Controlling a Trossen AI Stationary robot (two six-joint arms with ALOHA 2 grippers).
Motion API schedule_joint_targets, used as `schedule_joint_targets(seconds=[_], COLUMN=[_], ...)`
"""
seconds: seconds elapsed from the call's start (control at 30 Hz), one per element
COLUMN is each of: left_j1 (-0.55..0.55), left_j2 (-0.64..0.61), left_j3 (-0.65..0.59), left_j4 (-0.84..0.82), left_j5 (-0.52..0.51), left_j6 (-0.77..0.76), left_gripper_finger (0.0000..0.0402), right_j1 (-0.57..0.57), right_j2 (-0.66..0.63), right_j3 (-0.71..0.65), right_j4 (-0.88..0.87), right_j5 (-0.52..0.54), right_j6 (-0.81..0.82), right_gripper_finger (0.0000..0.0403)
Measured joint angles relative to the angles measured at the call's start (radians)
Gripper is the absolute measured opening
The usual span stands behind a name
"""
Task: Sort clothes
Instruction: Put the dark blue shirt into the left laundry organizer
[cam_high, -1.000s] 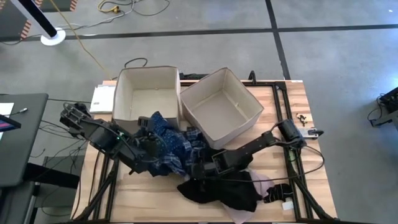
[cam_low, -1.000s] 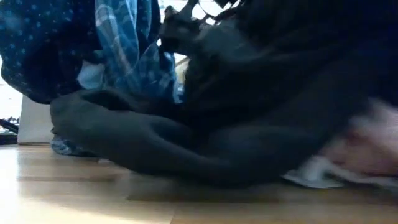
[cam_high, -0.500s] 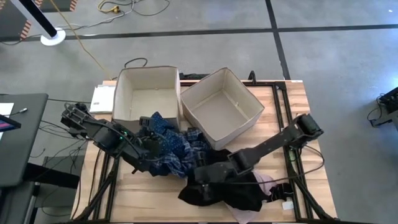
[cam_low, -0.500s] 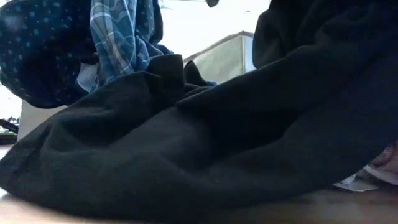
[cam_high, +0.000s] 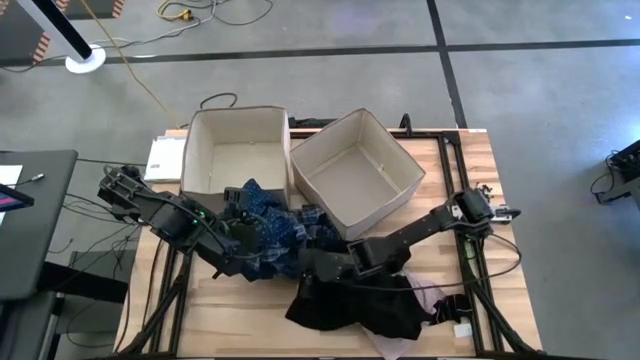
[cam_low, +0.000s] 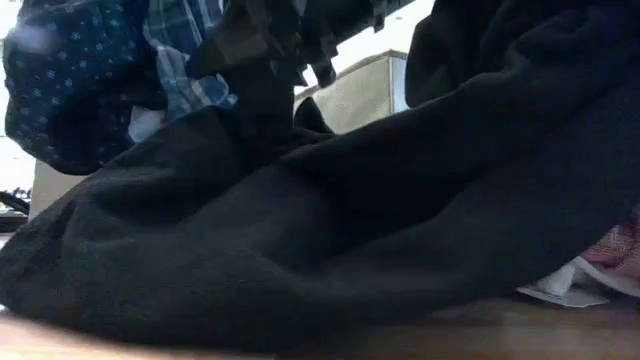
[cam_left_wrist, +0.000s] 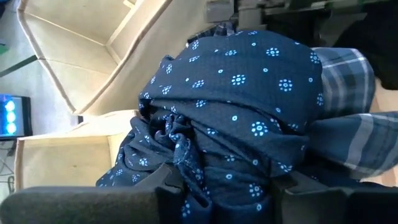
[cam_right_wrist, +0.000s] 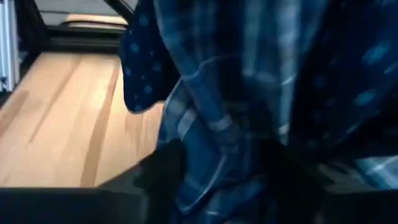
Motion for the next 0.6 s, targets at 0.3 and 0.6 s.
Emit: schedule_joint_targets(seconds=[0.3,0.6], left_j1=[0.000,0.000], left_j2=[0.000,0.000], left_j3=[0.000,-0.001], left_j4=[0.000,0.000], left_j5=[0.028,0.031], left_j6=[-0.001,-0.007], left_gripper_finger=[0.0093,0.0098], right_j1=[-0.011,-0.012], right_j2=[0.000,-0.002], right_j3=[-0.020,-0.030], right_j4=[-0.097,-0.426], right_j5=[-0.065,-0.226], right_j6=[-0.042,0.095], right_gripper_finger=[0.0011,0.0001])
